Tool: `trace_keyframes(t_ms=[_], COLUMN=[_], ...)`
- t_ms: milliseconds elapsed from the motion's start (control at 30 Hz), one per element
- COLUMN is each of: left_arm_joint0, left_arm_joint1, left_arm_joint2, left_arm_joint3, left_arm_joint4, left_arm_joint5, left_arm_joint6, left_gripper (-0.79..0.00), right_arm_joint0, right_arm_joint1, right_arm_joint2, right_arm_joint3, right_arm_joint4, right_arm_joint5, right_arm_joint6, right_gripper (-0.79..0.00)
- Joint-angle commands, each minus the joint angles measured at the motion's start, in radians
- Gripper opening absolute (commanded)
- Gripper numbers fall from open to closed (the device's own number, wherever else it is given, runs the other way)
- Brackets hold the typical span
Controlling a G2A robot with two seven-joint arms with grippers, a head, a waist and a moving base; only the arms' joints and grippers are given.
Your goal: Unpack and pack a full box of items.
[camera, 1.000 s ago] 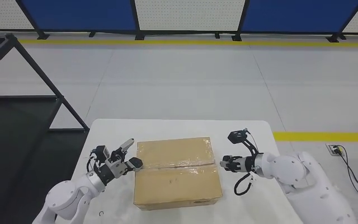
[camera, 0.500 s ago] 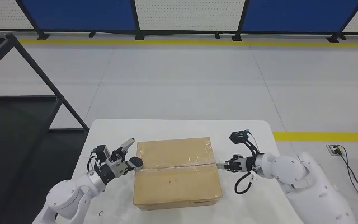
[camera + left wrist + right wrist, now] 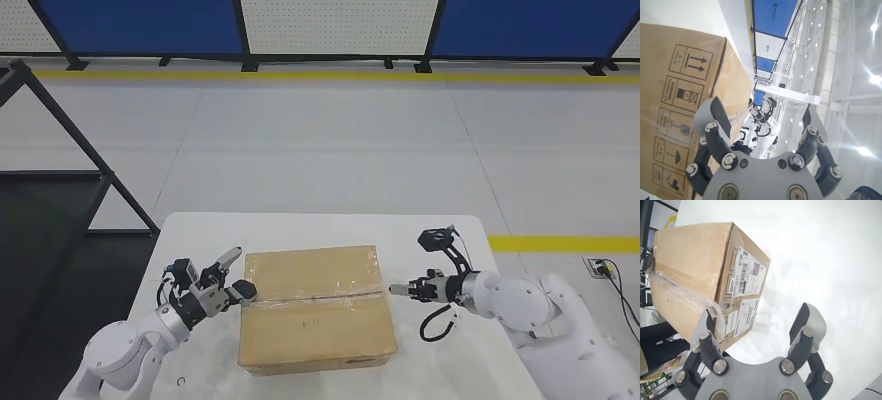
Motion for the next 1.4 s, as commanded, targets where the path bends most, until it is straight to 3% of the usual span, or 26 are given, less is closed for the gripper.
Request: trace_keyframes(t_ms=[0, 100, 200, 267, 333, 533, 833, 967, 1167, 1367], left_arm_joint0=[0.000, 0.000, 0.000, 0.000, -0.001, 0.015, 0.056, 0.075, 0.093, 0.090], left_arm_joint1=[0.000, 0.000, 0.000, 0.000, 0.000, -0.002, -0.001, 0.000, 0.004, 0.001], left_arm_joint2=[0.000, -0.001, -0.001, -0.001, -0.002, -0.016, -0.067, -0.092, -0.088, -0.058], left_arm_joint3=[0.000, -0.001, -0.001, -0.001, -0.003, -0.027, -0.062, -0.079, -0.092, -0.085], left_arm_joint4=[0.000, 0.000, -0.001, -0.001, -0.006, -0.031, -0.080, -0.115, -0.115, -0.134], left_arm_joint5=[0.000, 0.001, 0.001, 0.001, -0.006, -0.041, -0.092, -0.096, -0.068, -0.027], left_arm_joint6=[0.000, -0.001, 0.000, 0.000, 0.003, 0.015, 0.034, 0.003, -0.055, -0.063], left_gripper=[0.000, 0.000, 0.000, 0.000, 0.000, 0.000, 0.000, 0.000, 0.000, 0.000], right_arm_joint0=[-0.007, -0.027, -0.065, -0.099, -0.129, -0.146, -0.146, -0.133, 0.007, 0.022], right_arm_joint1=[0.001, 0.003, 0.006, 0.006, 0.007, 0.003, 0.003, -0.011, -0.058, -0.062], right_arm_joint2=[0.009, 0.035, 0.073, 0.100, 0.117, 0.101, 0.101, 0.026, -0.158, -0.170], right_arm_joint3=[-0.009, -0.035, -0.084, -0.131, -0.167, -0.245, -0.245, -0.254, -0.168, -0.157], right_arm_joint4=[-0.003, 0.008, 0.042, 0.100, 0.144, 0.223, 0.223, 0.218, 0.227, 0.228], right_arm_joint5=[0.007, 0.012, 0.000, -0.040, -0.076, -0.148, -0.148, -0.116, -0.038, -0.034], right_arm_joint6=[-0.018, -0.071, -0.142, -0.190, -0.213, -0.213, -0.213, -0.261, -0.285, -0.281], right_gripper=[0.000, -0.006, -0.166, -0.533, -0.785, -0.785, -0.785, -0.785, -0.785, -0.785])
